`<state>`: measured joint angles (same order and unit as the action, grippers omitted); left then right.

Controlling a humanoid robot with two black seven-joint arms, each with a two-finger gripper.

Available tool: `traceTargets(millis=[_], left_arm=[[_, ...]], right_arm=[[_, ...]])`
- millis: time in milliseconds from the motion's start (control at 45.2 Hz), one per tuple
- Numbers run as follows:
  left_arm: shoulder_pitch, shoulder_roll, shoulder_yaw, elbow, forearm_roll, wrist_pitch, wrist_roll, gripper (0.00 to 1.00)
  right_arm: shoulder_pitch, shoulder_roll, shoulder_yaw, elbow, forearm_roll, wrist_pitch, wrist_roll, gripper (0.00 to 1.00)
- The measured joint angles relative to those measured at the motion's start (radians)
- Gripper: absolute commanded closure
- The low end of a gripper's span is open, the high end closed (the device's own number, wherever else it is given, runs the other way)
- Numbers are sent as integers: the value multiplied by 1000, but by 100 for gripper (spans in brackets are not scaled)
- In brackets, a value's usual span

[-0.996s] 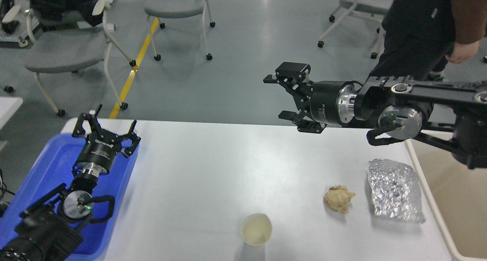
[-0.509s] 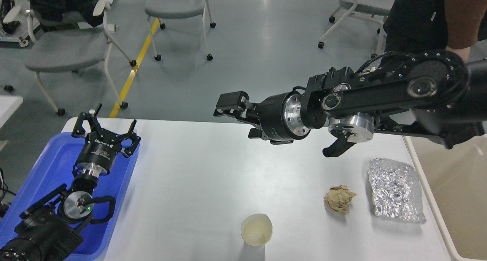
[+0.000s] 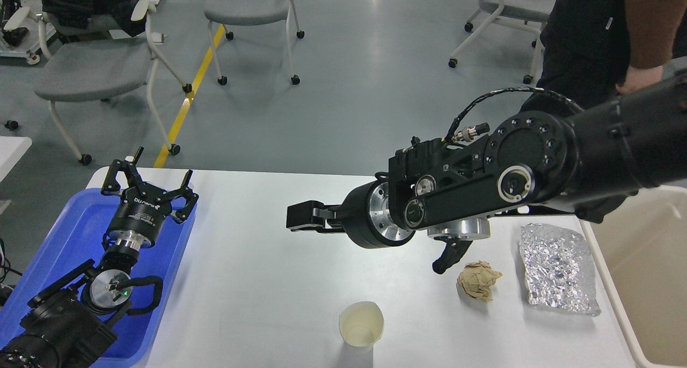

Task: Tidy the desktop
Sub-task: 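Swing the right gripper over the table toward the pale yellow cup, then lower the open right gripper around the pale yellow paper cup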

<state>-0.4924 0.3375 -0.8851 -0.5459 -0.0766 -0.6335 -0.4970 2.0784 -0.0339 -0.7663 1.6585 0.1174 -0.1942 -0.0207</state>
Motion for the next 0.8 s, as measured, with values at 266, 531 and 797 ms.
traceTargets(millis=[266, 531, 797], left_arm=[[0, 0, 0, 0, 0, 0, 0, 0], [0, 0, 0, 0, 0, 0, 0, 0], [0, 0, 0, 0, 0, 0, 0, 0]], right_arm=[[-85, 25, -84, -15, -66, -84, 1, 0], [-126, 31, -125, -9, -96, -129, 5, 0], [-125, 33, -151, 12, -105, -82, 6, 0]])
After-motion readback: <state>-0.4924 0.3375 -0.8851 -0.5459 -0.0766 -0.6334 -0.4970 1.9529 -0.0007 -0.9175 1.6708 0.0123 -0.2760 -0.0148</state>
